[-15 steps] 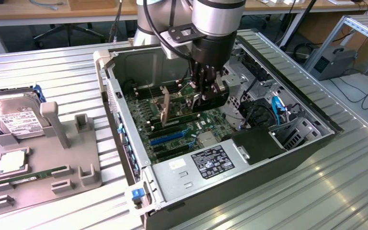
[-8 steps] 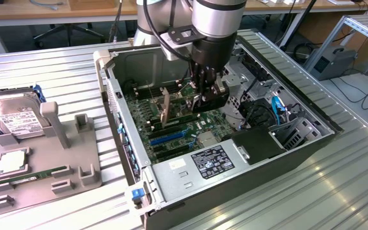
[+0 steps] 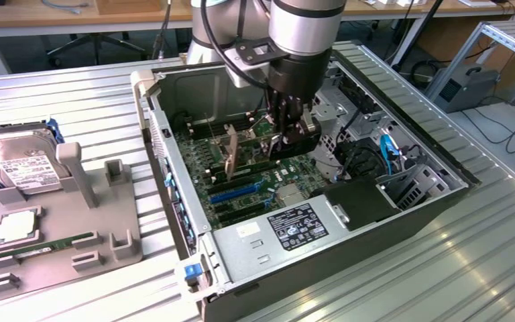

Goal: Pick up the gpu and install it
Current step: 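Insert the gpu into the slot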

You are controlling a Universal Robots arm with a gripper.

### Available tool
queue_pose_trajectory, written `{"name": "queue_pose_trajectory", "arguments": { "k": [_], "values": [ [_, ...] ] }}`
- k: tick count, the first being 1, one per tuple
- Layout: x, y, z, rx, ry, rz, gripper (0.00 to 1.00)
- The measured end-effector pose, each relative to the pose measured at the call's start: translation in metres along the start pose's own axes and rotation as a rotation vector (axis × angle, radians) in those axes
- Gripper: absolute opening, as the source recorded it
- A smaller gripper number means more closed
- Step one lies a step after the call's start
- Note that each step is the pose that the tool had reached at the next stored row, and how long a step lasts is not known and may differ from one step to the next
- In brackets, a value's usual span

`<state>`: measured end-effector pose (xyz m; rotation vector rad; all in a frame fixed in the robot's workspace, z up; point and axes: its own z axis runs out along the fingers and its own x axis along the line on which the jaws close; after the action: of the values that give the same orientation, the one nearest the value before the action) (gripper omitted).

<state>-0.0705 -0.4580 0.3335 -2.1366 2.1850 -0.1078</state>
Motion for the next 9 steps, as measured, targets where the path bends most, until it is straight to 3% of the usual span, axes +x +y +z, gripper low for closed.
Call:
{"name": "queue_pose_trajectory", "arguments": {
  "k": [9],
  "values": [
    [0.0017, 0.0002, 0.0019, -0.0001, 0.0002, 0.000, 0.27]
  ]
}}
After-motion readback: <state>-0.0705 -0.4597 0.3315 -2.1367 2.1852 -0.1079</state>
